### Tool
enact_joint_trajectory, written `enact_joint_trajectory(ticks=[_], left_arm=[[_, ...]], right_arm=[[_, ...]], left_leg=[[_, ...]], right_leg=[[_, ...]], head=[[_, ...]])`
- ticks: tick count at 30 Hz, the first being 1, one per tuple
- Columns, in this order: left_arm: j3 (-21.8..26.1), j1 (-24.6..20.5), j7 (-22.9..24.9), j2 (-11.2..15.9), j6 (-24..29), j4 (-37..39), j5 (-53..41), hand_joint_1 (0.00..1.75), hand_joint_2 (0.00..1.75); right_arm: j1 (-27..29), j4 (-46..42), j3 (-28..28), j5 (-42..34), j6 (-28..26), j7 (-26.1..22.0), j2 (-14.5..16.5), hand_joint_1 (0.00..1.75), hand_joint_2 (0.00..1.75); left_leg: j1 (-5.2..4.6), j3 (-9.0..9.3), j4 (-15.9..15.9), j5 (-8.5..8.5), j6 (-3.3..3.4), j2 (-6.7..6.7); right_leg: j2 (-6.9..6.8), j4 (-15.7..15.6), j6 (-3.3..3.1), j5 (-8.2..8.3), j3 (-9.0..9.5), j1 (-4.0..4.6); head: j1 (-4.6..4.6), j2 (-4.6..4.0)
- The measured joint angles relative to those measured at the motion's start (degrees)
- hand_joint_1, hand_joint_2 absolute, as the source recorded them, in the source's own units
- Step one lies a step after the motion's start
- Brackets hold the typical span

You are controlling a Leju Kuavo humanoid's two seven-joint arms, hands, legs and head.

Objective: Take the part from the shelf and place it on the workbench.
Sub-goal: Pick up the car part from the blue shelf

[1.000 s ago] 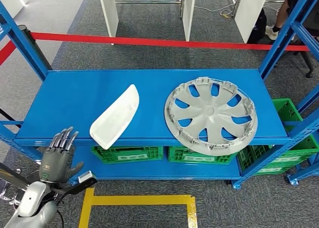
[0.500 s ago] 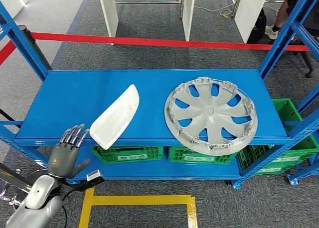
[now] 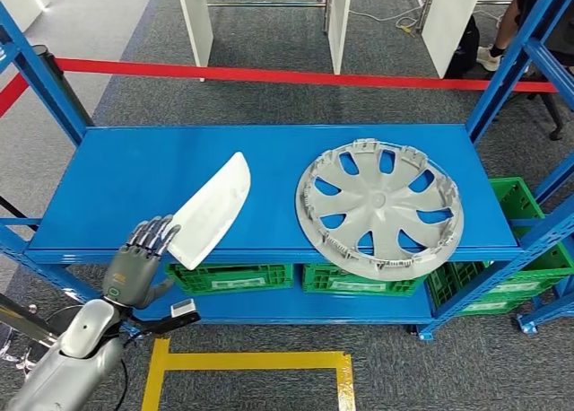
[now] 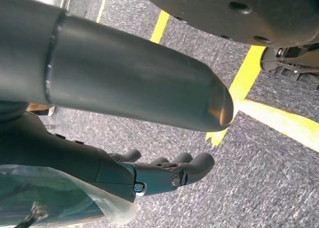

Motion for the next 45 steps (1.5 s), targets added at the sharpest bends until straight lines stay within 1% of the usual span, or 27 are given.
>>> enact_joint_trajectory(ticks=[8,16,17,20,21,22,33,45], left_arm=[[-1.9,-2.3,0.3,-0.7,0.0,1.8,-0.2,0.0,1.75],[-3.0,-2.9,0.4,-1.4,-0.4,3.0,-0.3,0.01,1.75],[-3.1,-2.9,0.4,-1.5,-0.5,3.0,-0.2,0.14,1.75],[-3.5,-3.1,0.6,-1.8,-1.3,3.4,0.4,1.41,1.75],[-3.7,-3.2,0.7,-2.0,-1.5,3.5,0.7,1.71,1.75],[-3.9,-3.2,0.7,-2.1,-1.6,3.7,0.9,1.75,1.75],[-5.1,-3.6,0.7,-3.0,-1.4,5.0,2.3,1.75,1.75],[-5.5,-4.7,0.7,-3.3,0.5,5.7,4.2,1.75,1.75]], right_arm=[[0.0,0.0,0.0,0.4,0.0,0.0,-0.2,0.0,0.0],[0.0,-0.3,0.0,0.5,0.0,0.0,-0.2,0.0,0.0],[0.0,-0.3,0.0,0.6,0.0,0.0,-0.2,0.0,0.0],[0.0,-0.4,0.0,0.8,0.1,0.0,-0.2,0.0,0.0],[0.0,-0.4,0.0,0.9,0.1,0.0,-0.2,0.0,0.0],[0.0,-0.5,0.0,0.9,0.1,0.0,-0.2,0.0,0.0],[-0.1,-0.8,0.0,0.8,0.2,-0.4,-0.2,0.0,0.0],[-0.1,-1.0,0.0,0.7,0.1,-0.5,-0.2,0.0,0.0]], left_leg=[[0.0,0.0,0.0,0.0,0.0,0.03],[0.0,0.0,0.0,0.0,0.0,0.05],[0.0,0.0,0.0,0.0,0.0,0.05],[0.0,0.0,0.0,0.0,0.0,0.05],[0.0,0.0,0.0,0.0,0.0,0.06],[0.0,0.0,0.0,0.0,0.0,0.06],[-0.01,0.0,0.0,0.0,0.0,0.06],[0.0,0.01,0.0,0.0,0.0,0.07]], right_leg=[[0.03,0.0,0.01,0.0,0.0,0.0],[0.04,0.0,0.01,0.0,0.0,0.0],[0.04,0.0,0.01,0.0,0.0,0.0],[0.03,0.0,0.01,0.01,0.0,0.0],[0.04,0.0,0.01,0.01,0.0,0.0],[0.04,0.0,0.01,0.01,0.0,0.0],[0.04,0.0,0.01,0.01,0.0,0.0],[0.05,0.0,0.01,0.03,0.02,0.0]], head=[[0.0,0.0],[0.0,0.0],[0.0,0.0],[0.0,0.0],[0.0,0.0],[0.0,0.0],[-0.01,0.0],[0.0,0.0]])
